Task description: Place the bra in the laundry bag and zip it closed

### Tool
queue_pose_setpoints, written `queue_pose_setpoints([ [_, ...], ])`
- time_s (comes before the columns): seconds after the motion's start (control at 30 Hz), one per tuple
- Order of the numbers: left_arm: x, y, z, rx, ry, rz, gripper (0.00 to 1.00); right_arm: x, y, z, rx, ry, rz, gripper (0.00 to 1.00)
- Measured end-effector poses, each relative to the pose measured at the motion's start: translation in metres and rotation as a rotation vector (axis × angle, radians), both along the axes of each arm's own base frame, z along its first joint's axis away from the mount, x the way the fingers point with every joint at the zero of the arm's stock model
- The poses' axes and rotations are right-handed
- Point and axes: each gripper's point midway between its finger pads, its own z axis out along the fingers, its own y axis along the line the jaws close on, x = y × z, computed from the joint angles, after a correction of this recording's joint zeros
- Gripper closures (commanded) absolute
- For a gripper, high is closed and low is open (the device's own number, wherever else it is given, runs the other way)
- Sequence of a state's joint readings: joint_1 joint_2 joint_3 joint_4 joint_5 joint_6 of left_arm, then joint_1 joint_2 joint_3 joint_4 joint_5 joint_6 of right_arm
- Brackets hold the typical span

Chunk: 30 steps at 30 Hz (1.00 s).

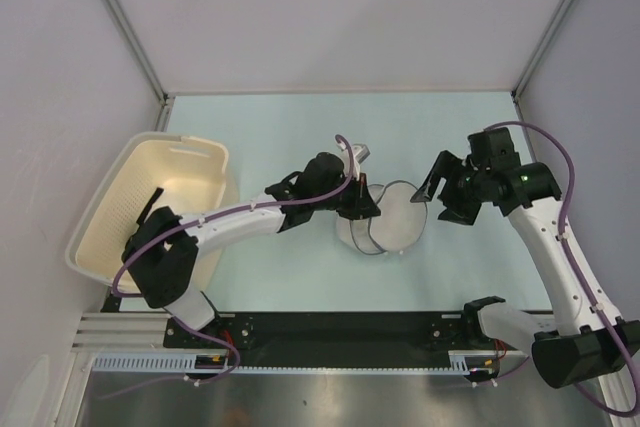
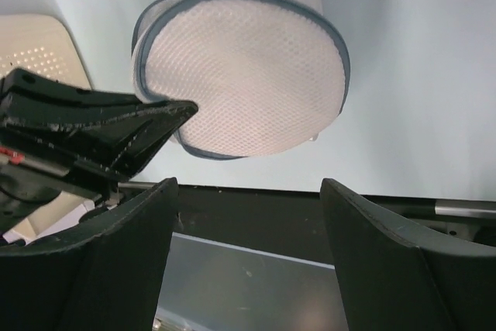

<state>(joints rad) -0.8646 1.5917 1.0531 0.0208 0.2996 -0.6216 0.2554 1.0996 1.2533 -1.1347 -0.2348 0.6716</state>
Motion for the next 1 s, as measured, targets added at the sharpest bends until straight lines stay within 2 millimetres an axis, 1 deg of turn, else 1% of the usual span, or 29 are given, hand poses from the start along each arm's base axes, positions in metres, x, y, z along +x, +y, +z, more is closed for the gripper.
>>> queue_pose_setpoints([
  [0.17, -0.001, -0.007, 0.011, -0.005, -0.037, -0.015, 1.00, 0.007, -0.009, -0.002, 0.017, 0.016, -0.040, 0.18],
  [0.23, -0.001, -0.008, 0.015, -0.015, -0.027, -0.013, 1.00, 0.006, -0.011, -0.008, 0.034, 0.028, -0.042, 0.16],
  [0.27, 0.001, -0.008, 0.016, -0.022, -0.013, -0.006, 1.00, 0.003, -0.008, -0.013, 0.052, 0.039, -0.033, 0.15],
  [0.3, 0.002, -0.008, 0.017, -0.029, 0.003, 0.001, 1.00, -0.001, -0.006, -0.020, 0.074, 0.051, -0.021, 0.10],
  [0.37, 0.008, -0.005, 0.015, -0.053, 0.071, 0.024, 1.00, -0.013, 0.002, -0.036, 0.121, 0.089, 0.008, 0.07],
  [0.47, 0.020, 0.002, 0.009, -0.085, 0.150, 0.074, 1.00, -0.029, 0.014, -0.058, 0.210, 0.108, 0.052, 0.06],
  [0.53, 0.024, 0.006, 0.006, -0.103, 0.197, 0.102, 1.00, -0.039, 0.024, -0.076, 0.287, 0.131, 0.079, 0.06],
  [0.6, 0.026, 0.008, 0.006, -0.125, 0.229, 0.121, 1.00, -0.044, 0.031, -0.091, 0.337, 0.156, 0.088, 0.06],
  [0.67, 0.026, 0.008, 0.007, -0.145, 0.249, 0.124, 1.00, -0.043, 0.035, -0.099, 0.371, 0.151, 0.096, 0.07],
  [0.73, 0.025, 0.008, 0.007, -0.160, 0.270, 0.130, 1.00, -0.038, 0.040, -0.104, 0.406, 0.126, 0.108, 0.09],
  [0.9, 0.021, 0.013, -0.003, -0.174, 0.326, 0.143, 1.00, -0.027, 0.049, -0.118, 0.466, 0.083, 0.116, 0.13],
  [0.93, 0.021, 0.015, -0.006, -0.172, 0.336, 0.150, 1.00, -0.024, 0.051, -0.122, 0.480, 0.074, 0.116, 0.17],
  [1.0, 0.021, 0.018, -0.010, -0.173, 0.357, 0.159, 1.00, -0.021, 0.053, -0.128, 0.498, 0.071, 0.108, 0.23],
])
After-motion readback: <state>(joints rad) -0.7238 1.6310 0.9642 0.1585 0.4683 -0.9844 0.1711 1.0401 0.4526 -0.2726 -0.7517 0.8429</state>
